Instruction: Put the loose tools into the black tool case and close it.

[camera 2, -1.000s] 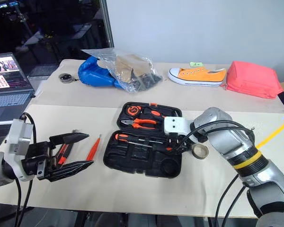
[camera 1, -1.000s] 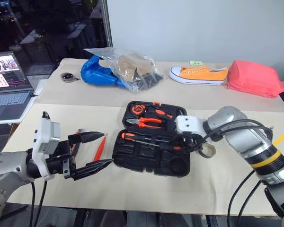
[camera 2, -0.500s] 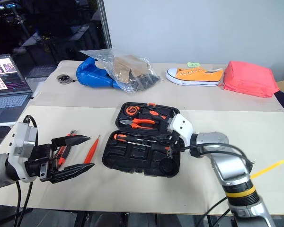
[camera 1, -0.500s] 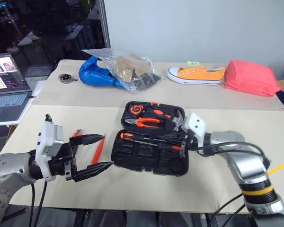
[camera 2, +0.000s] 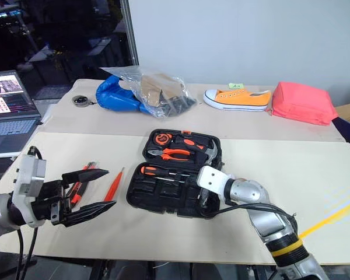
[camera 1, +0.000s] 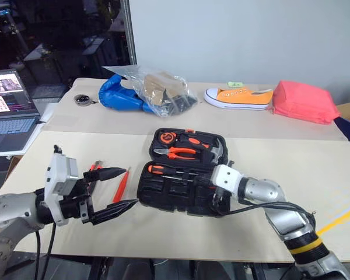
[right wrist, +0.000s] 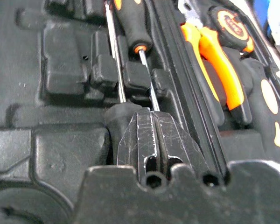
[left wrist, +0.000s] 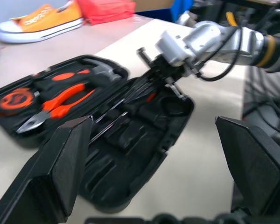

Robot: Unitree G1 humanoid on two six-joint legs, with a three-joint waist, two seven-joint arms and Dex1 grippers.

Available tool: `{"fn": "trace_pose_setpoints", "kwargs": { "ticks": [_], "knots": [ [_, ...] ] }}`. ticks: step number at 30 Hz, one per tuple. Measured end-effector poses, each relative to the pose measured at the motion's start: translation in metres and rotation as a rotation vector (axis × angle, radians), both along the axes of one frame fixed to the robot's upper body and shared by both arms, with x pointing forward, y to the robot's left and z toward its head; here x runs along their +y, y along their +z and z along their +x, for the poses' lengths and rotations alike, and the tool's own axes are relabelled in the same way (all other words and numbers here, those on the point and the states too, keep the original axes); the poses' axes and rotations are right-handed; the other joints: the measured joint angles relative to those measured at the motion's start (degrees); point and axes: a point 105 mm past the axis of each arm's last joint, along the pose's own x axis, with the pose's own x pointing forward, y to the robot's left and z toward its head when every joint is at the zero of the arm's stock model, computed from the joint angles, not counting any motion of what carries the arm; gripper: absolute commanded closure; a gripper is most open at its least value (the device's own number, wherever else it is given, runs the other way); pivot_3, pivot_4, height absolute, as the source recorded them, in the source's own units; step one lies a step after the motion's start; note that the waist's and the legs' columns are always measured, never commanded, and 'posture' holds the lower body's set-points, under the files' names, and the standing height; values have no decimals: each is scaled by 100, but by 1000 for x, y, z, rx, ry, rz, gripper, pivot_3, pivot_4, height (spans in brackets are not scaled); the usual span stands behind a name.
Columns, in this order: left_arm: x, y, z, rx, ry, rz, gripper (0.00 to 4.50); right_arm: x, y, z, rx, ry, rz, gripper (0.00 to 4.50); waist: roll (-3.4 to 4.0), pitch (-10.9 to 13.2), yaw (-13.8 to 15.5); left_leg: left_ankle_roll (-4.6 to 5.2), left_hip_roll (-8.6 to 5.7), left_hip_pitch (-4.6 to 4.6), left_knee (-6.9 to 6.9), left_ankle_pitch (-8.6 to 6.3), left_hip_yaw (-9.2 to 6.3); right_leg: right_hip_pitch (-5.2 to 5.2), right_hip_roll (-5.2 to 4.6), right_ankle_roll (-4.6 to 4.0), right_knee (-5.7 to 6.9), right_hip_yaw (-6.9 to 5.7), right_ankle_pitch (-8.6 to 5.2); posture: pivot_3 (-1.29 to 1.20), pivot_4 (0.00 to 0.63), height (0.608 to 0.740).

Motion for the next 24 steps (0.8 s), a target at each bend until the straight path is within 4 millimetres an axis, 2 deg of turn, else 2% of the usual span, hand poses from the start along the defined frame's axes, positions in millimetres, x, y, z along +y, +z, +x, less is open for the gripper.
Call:
{"fn": "trace_pose_setpoints", "kwargs": {
  "ticks": [1,3,4,6,7,9,11,12,15,20,24],
  "knots": [
    [3,-2,3,-1,43,-6,0,0,2,-1,39,-5,64,4437,10,8,-11,0,3,-1,1,0,3,-2,0,0,1,4,2,0,150,740],
    [11,-7,10,-12,157,-7,0,3,17,-6,99,14,200,3900,22,23,-24,0,9,-11,2,0,4,-12,2,-9,4,8,13,0,150,740],
    [16,-9,15,-22,212,-1,0,4,26,-9,112,42,243,3775,24,24,-20,0,11,-17,1,0,1,-16,4,-17,4,6,18,0,150,740],
    [33,-17,26,-15,379,46,0,6,54,-25,132,163,316,3009,28,30,-3,0,10,-26,0,0,-8,-21,7,-20,4,2,19,0,150,740],
    [45,-24,31,10,462,81,0,6,68,-33,126,226,328,2784,27,30,0,1,11,-28,-2,0,-12,-22,11,-21,1,1,19,0,150,740],
    [67,-37,39,94,591,140,0,5,87,-45,140,314,345,2039,18,34,6,0,11,-34,-4,0,-21,-28,13,-19,0,-7,18,0,150,740],
    [85,-46,44,169,668,186,0,0,94,-54,177,376,318,1398,16,36,21,0,7,-58,-2,0,-18,-55,9,-20,4,-9,18,0,150,740],
    [88,-47,45,179,683,197,0,-2,96,-55,184,388,308,947,15,36,20,0,6,-69,-3,0,-14,-71,8,-22,1,-8,19,0,150,740],
    [92,-48,50,224,699,219,0,-9,100,-59,203,412,269,73,15,36,19,0,4,-88,-2,0,-7,-92,3,-27,2,-6,24,0,150,740],
    [85,-54,59,301,706,206,0,-18,97,-62,223,410,216,24,15,35,17,0,3,-107,-7,-1,-14,-104,6,-28,3,-9,24,0,150,740],
    [64,-51,72,327,679,167,0,-26,90,-71,226,382,209,24,15,36,51,-1,-10,-116,-8,-1,-25,-106,2,-24,3,-14,24,0,150,740]
  ]
}}
